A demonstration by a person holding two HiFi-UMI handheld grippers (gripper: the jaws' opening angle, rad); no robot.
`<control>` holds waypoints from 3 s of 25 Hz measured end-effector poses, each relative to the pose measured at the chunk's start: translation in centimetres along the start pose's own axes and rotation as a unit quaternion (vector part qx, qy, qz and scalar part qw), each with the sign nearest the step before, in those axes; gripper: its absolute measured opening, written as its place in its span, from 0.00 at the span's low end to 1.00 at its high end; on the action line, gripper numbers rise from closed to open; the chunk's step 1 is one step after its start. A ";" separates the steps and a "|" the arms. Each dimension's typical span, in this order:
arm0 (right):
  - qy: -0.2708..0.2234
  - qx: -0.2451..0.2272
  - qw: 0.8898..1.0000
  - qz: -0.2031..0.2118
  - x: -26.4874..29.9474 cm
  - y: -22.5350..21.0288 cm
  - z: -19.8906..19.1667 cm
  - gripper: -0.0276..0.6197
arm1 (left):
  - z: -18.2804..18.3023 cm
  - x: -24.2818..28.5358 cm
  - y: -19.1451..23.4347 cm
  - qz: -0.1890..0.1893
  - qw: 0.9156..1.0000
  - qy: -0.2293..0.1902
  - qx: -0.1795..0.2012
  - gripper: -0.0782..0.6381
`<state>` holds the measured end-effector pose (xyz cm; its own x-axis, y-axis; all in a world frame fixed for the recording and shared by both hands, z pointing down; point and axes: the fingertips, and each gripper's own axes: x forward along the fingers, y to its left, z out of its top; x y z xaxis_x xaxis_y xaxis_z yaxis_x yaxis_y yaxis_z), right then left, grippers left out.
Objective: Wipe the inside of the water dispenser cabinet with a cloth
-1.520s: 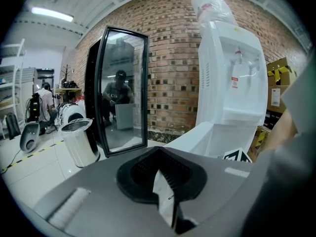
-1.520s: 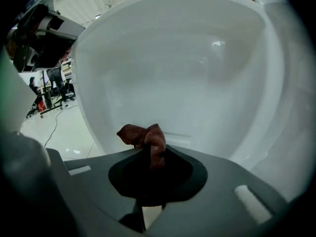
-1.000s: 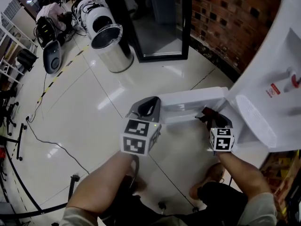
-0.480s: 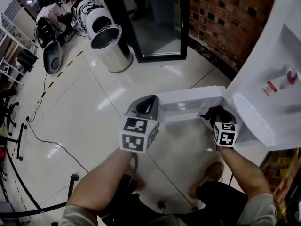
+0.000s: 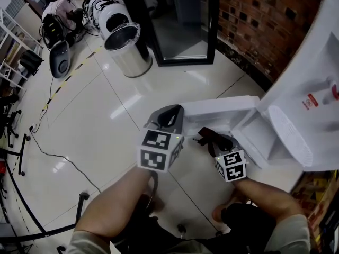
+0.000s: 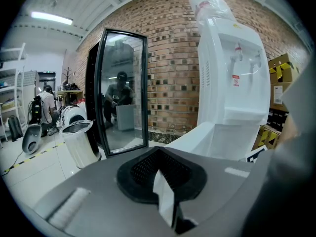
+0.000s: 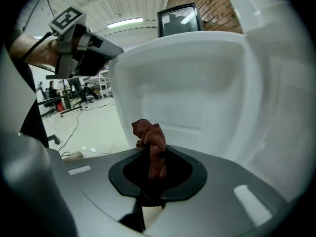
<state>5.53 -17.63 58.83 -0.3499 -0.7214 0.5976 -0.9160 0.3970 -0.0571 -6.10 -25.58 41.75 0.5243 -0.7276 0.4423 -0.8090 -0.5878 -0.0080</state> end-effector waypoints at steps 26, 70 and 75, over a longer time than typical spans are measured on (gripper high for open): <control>0.068 -0.035 0.997 0.033 11.5 5.9 -1.5 0.14 | 0.5 -0.1 -0.1 -0.050 0.999 0.006 -0.014 0.11; 0.089 0.066 0.974 -0.199 0.2 -16.0 -6.7 0.14 | 0.8 1.1 1.1 0.009 1.000 -0.009 -0.010 0.11; 0.088 0.054 0.981 -0.162 0.3 -13.1 -6.7 0.14 | 0.7 1.1 0.9 0.005 1.000 -0.007 -0.012 0.11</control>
<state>18.69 -19.26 65.13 -0.0054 -0.6873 0.7263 -0.9924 0.0930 0.0806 -6.08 -27.22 41.58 0.5198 -0.7383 0.4299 -0.8204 -0.5718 0.0100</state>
